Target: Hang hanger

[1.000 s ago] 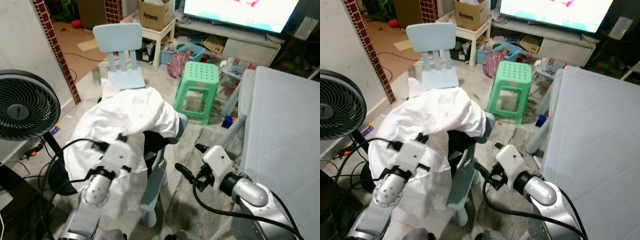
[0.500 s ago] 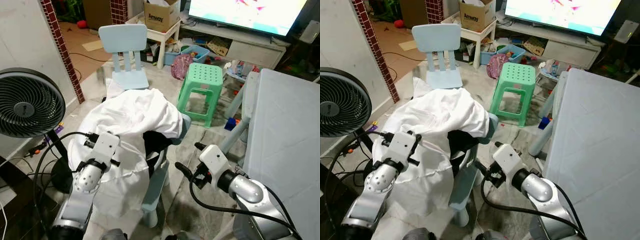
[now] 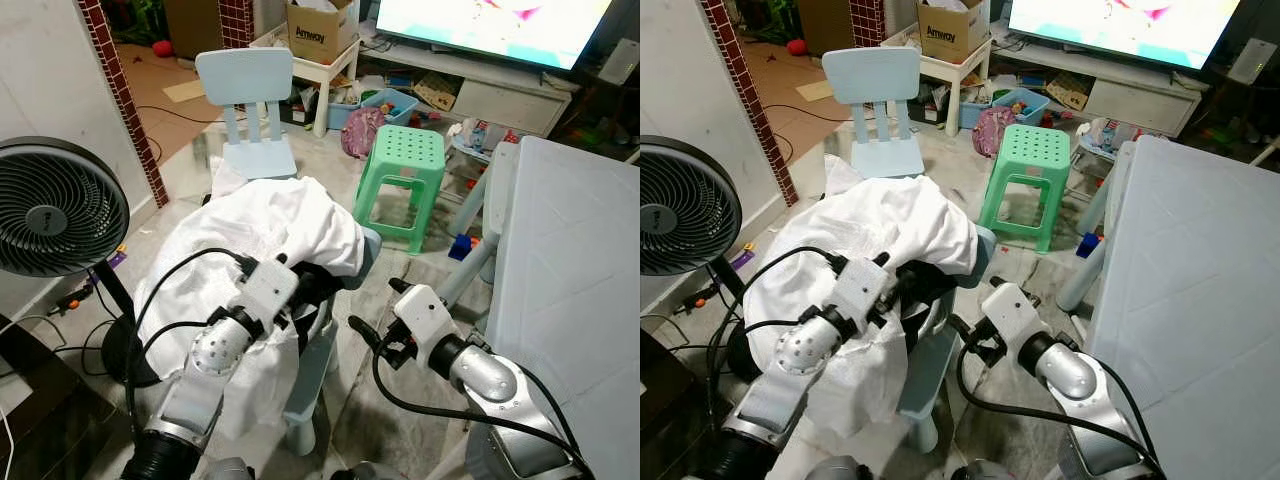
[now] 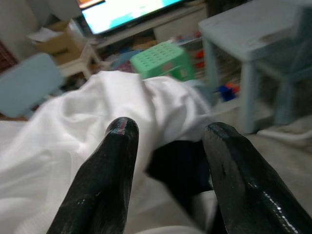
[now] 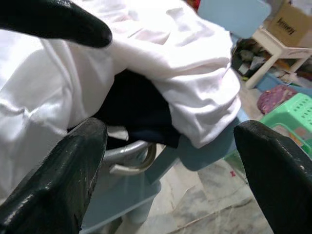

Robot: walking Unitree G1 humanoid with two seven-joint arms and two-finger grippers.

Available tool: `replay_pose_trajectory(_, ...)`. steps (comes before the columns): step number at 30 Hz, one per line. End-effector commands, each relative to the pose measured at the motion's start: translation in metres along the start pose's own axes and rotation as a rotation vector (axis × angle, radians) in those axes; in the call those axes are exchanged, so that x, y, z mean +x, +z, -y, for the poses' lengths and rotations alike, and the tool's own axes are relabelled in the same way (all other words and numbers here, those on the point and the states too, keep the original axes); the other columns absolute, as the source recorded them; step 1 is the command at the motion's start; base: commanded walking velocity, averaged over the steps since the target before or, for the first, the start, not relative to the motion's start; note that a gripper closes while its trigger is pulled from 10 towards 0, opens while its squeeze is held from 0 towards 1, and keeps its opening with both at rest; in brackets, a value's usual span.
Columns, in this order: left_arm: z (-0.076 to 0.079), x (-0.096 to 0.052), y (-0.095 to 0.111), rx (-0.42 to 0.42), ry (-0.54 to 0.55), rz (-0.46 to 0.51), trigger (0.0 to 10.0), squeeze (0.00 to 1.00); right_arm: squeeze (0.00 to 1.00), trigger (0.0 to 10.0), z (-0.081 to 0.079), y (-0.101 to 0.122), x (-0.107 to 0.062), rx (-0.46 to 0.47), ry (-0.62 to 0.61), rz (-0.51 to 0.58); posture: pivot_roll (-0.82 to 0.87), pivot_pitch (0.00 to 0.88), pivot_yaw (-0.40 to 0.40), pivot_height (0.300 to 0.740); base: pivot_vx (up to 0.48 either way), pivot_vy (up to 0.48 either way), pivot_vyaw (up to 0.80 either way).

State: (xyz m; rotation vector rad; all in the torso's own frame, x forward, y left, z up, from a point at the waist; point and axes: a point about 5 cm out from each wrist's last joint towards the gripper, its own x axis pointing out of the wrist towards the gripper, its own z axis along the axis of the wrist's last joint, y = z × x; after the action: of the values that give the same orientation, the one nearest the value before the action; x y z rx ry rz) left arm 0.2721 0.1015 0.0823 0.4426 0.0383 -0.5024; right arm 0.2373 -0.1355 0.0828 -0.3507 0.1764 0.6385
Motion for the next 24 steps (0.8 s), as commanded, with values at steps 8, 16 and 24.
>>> replay_pose_trajectory(8,-0.073,-0.053,-0.015,-0.081,0.593,-0.043,10.0,1.00,0.00,10.0,-0.003,-0.002,0.007,0.009,0.005,0.002,0.04,0.000,-0.052,0.740,0.000,0.000,0.00)
replay_pose_trajectory(16,-0.077,-0.068,-0.049,-0.255,0.679,-0.221,10.0,0.97,0.00,10.0,-0.003,0.000,0.013,0.008,0.014,0.008,0.06,0.000,-0.057,0.740,0.000,0.000,0.00)
replay_pose_trajectory(24,-0.065,-0.043,-0.075,-0.390,0.466,-0.388,10.0,0.00,0.00,10.0,-0.003,-0.001,0.012,0.004,0.014,0.006,0.03,0.000,-0.054,0.740,0.000,0.000,0.00)
